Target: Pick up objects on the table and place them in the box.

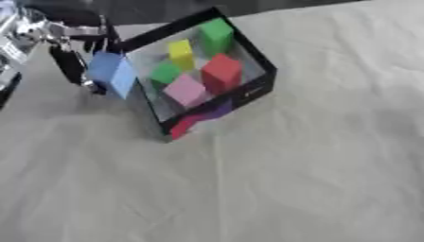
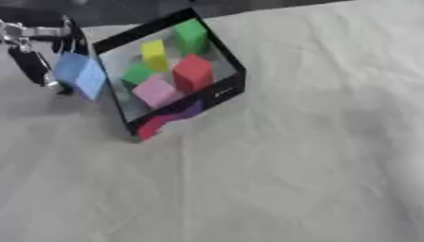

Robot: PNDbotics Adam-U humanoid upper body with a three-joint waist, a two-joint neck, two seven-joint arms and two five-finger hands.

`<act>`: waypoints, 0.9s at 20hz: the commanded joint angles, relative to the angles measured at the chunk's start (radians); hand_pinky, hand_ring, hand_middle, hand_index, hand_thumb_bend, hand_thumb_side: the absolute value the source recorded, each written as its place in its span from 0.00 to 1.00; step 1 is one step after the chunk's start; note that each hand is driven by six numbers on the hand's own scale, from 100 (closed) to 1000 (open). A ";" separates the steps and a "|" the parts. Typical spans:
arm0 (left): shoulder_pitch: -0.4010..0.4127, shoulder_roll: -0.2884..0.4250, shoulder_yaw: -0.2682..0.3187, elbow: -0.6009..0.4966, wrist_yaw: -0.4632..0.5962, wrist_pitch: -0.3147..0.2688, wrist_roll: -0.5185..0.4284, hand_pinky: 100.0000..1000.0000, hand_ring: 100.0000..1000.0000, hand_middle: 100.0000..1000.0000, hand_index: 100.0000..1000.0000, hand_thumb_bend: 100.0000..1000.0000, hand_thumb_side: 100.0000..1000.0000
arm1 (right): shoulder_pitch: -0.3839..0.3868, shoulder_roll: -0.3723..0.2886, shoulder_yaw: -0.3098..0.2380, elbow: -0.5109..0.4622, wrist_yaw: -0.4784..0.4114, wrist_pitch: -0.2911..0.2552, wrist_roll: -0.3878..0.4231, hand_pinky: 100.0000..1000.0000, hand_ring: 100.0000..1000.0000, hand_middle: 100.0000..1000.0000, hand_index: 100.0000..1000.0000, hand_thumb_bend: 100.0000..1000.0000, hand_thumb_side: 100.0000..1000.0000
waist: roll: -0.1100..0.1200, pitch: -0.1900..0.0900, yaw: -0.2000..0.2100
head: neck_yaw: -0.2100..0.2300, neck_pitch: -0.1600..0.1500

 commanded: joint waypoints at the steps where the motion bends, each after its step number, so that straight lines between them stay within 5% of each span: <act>1: -0.091 -0.053 0.021 0.024 -0.023 0.023 0.022 0.46 0.44 0.46 0.56 0.47 0.00 | -0.014 -0.034 -0.006 -0.007 0.005 0.001 0.005 0.70 0.76 0.63 0.75 0.14 0.53 | -0.002 -0.030 -0.001 | -0.002 -0.001; 9: -0.204 -0.294 -0.001 0.315 -0.230 -0.042 0.084 0.52 0.48 0.49 0.60 0.52 0.00 | -0.031 -0.019 0.001 -0.012 0.004 0.004 0.009 0.70 0.76 0.63 0.75 0.15 0.52 | -0.015 -0.032 -0.011 | 0.011 -0.003; 12: -0.204 -0.343 0.013 0.389 -0.312 -0.068 0.154 0.64 0.64 0.60 0.70 0.75 0.00 | -0.036 -0.014 0.002 -0.013 0.003 0.006 0.009 0.70 0.76 0.63 0.75 0.15 0.51 | -0.016 -0.031 -0.012 | 0.017 -0.006; 13: -0.202 -0.348 0.009 0.396 -0.333 -0.086 0.177 0.70 0.71 0.70 0.77 0.88 0.26 | -0.036 -0.013 0.003 -0.014 0.003 0.006 0.011 0.70 0.76 0.63 0.75 0.15 0.51 | -0.016 -0.031 -0.011 | 0.016 -0.005; 15: -0.197 -0.350 0.003 0.402 -0.354 -0.117 0.206 0.79 0.81 0.80 0.85 0.95 0.53 | -0.034 -0.014 0.002 -0.014 0.004 0.005 0.011 0.70 0.76 0.63 0.75 0.15 0.52 | -0.016 -0.031 -0.008 | 0.013 -0.004; 18: -0.194 -0.342 0.014 0.399 -0.351 -0.124 0.243 0.82 0.83 0.83 0.88 0.94 0.66 | -0.031 -0.013 0.000 -0.011 0.003 0.006 0.008 0.70 0.76 0.63 0.75 0.14 0.53 | -0.018 -0.031 -0.003 | 0.011 -0.003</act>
